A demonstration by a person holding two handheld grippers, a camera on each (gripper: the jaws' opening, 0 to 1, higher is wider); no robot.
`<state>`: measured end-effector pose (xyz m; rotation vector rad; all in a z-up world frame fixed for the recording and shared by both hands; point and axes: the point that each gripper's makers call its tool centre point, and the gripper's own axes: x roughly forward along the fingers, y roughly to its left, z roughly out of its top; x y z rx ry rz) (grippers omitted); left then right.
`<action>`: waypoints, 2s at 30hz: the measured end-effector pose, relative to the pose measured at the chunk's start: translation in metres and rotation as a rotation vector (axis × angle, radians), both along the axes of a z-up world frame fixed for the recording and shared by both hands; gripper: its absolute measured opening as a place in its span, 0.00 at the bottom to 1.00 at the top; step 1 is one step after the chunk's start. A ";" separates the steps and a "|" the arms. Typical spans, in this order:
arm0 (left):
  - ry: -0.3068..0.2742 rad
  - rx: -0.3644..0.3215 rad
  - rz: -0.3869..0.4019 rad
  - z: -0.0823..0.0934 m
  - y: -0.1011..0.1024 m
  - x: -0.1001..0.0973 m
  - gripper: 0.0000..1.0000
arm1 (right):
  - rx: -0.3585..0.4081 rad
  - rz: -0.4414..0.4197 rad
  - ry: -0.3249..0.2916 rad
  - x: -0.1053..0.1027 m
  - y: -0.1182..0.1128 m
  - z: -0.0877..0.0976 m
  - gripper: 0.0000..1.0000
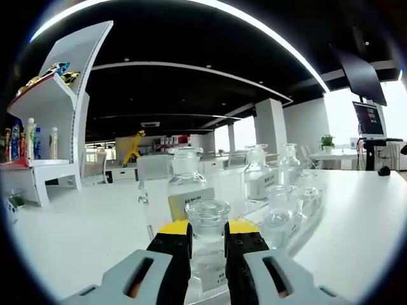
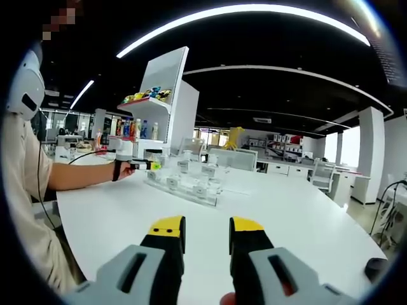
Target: Identify the label on the chemical reagent bottle, grasp the chemical reagent bottle, and place it in the designated position on the reagent rack
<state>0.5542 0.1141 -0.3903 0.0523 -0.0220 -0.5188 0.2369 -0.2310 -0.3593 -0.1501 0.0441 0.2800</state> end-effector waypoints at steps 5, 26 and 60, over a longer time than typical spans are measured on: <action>0.011 0.002 -0.001 -0.004 0.000 0.000 0.19 | 0.001 0.001 0.000 0.000 0.001 0.000 0.27; 0.038 -0.029 0.009 -0.008 0.001 0.003 0.19 | 0.000 -0.003 -0.008 -0.002 -0.001 0.002 0.27; 0.068 -0.024 0.000 -0.010 0.003 0.005 0.27 | -0.007 -0.013 -0.026 -0.007 0.000 0.011 0.27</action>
